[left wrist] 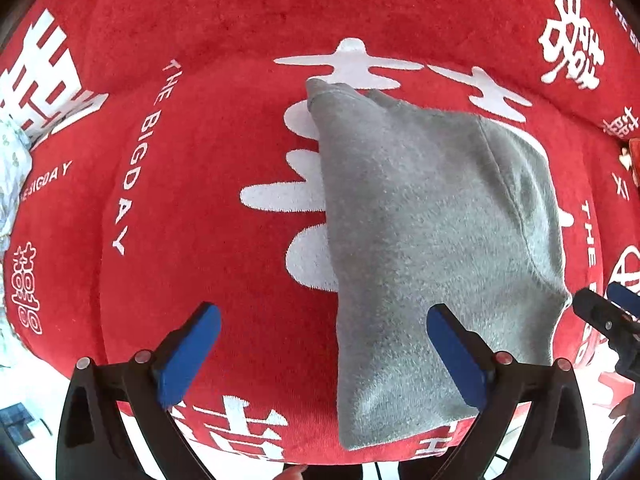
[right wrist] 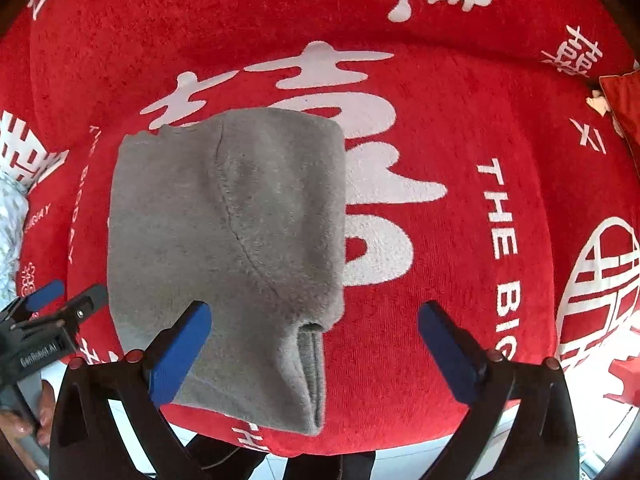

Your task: Fold small clothes

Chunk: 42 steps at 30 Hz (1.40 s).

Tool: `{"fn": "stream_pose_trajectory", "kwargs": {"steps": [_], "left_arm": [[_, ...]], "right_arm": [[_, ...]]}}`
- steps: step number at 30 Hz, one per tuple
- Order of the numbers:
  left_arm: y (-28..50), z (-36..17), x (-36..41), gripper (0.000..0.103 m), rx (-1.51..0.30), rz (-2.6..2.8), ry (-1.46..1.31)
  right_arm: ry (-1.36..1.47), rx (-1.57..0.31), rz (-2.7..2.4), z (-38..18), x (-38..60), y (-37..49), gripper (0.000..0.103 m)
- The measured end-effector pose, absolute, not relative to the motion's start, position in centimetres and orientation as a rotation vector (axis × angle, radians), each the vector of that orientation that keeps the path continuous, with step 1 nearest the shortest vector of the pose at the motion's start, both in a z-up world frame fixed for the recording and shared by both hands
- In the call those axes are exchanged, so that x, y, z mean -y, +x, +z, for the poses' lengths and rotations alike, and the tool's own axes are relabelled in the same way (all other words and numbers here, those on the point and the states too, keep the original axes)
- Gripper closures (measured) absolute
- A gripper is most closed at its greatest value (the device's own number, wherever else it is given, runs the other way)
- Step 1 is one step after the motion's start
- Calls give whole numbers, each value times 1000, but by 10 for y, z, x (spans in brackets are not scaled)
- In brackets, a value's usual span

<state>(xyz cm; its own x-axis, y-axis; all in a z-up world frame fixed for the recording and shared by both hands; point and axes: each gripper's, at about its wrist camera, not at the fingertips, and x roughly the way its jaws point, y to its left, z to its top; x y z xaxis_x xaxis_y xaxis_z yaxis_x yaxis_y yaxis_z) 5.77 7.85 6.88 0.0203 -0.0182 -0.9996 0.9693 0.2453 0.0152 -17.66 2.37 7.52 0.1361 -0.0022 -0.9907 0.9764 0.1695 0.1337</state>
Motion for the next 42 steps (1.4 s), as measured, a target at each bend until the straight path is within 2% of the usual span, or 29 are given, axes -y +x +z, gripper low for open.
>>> {"fn": "stream_pose_trajectory", "kwargs": {"steps": [14, 42], "left_arm": [[51, 64, -85, 0, -1247, -972, 1072], [50, 60, -86, 0, -1248, -943, 1081]], "right_arm": [[1076, -1268, -1032, 64, -27, -162, 0], [1085, -1255, -1025, 65, -23, -156, 0]]}}
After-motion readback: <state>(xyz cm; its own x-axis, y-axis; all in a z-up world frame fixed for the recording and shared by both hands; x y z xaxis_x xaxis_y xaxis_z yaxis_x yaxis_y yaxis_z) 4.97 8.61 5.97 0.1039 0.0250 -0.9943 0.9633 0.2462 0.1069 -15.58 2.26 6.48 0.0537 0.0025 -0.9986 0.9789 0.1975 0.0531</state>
